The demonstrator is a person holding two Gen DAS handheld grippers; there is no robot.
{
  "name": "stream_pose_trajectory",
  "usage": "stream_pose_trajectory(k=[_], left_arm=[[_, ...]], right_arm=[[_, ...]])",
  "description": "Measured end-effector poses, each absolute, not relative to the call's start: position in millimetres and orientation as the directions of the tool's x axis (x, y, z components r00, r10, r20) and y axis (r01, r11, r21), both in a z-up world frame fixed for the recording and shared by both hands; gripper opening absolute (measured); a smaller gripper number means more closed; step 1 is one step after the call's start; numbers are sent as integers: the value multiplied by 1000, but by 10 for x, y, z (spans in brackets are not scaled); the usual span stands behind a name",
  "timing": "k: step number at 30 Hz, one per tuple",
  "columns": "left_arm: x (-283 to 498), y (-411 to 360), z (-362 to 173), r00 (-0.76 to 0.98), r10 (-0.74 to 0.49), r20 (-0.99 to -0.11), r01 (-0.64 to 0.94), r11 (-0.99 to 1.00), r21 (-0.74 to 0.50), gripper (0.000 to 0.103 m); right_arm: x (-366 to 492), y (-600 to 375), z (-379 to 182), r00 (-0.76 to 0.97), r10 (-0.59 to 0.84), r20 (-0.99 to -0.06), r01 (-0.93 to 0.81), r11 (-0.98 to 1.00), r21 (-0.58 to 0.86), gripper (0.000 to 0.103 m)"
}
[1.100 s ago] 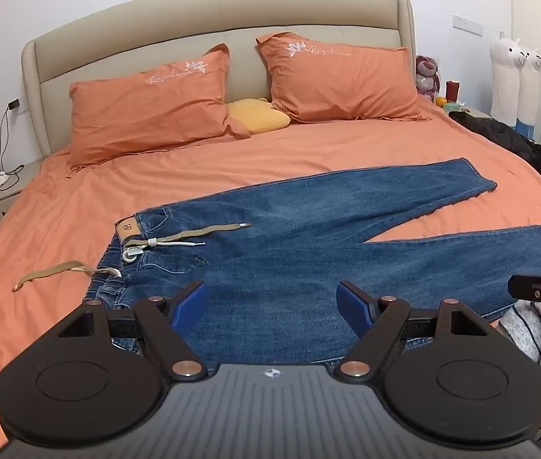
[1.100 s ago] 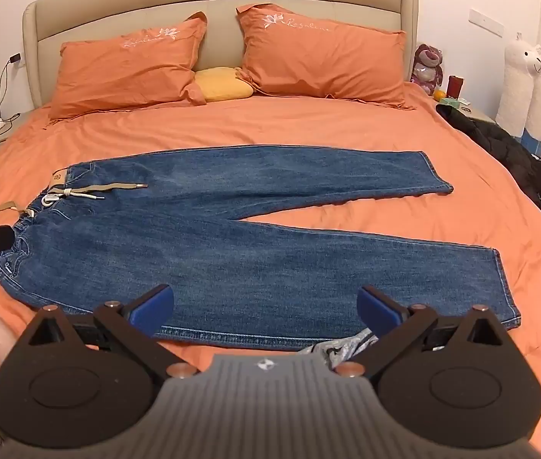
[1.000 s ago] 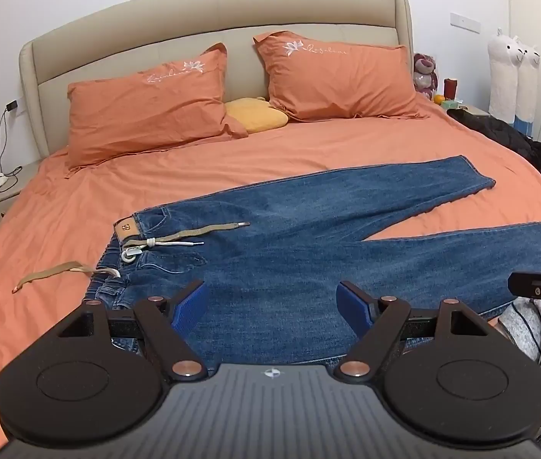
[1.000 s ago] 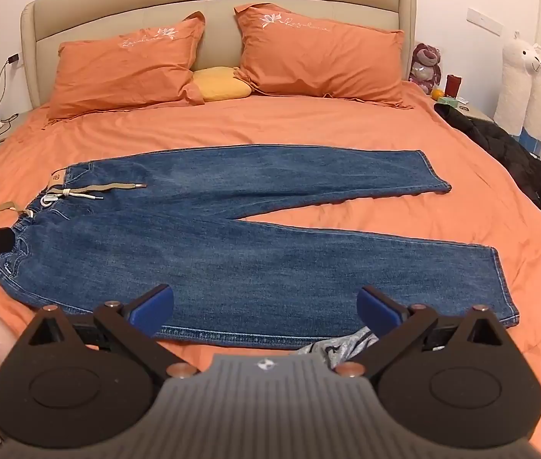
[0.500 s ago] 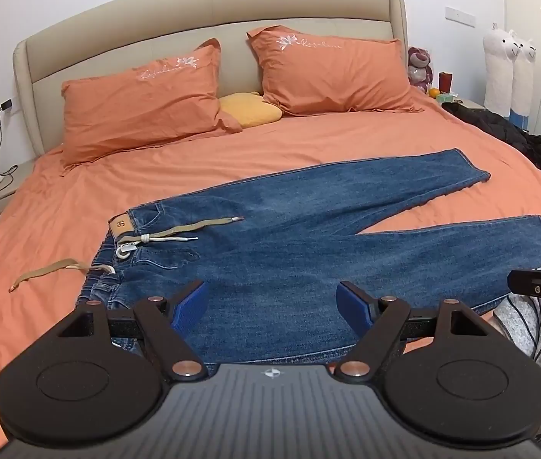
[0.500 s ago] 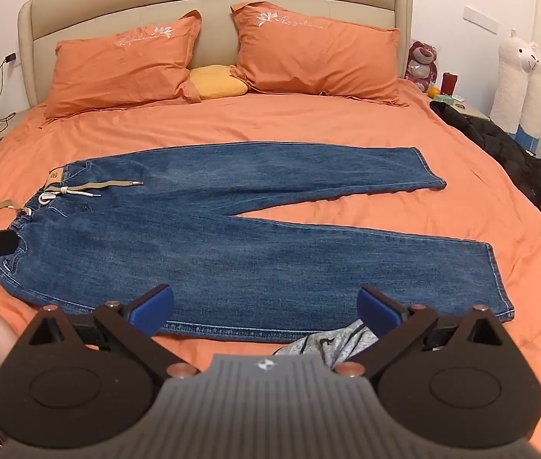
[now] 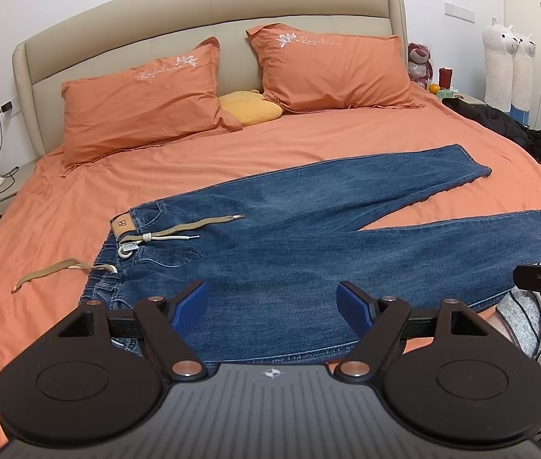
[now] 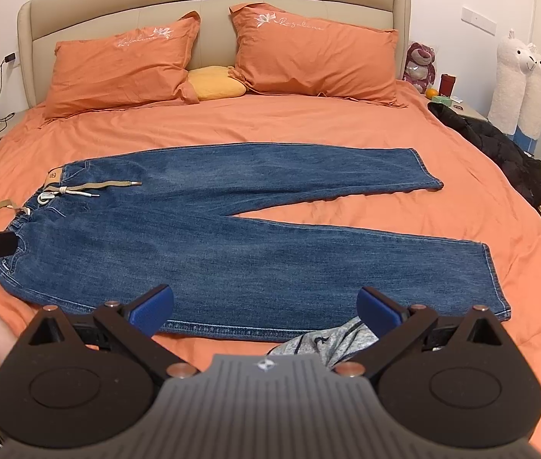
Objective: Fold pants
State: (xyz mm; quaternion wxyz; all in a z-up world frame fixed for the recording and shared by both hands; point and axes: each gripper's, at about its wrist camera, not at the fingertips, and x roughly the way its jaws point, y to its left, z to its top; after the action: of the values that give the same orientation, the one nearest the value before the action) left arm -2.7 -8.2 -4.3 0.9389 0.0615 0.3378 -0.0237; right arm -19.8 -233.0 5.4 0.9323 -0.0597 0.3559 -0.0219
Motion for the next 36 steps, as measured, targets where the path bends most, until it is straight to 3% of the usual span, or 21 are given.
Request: stream_pose_trajectory(k=[36], left_arm=[[-22, -63, -35, 763, -3, -647, 92, 990, 103, 89]], right_arm=[[-227, -2369, 53, 745, -100, -659, 9, 990, -140, 98]])
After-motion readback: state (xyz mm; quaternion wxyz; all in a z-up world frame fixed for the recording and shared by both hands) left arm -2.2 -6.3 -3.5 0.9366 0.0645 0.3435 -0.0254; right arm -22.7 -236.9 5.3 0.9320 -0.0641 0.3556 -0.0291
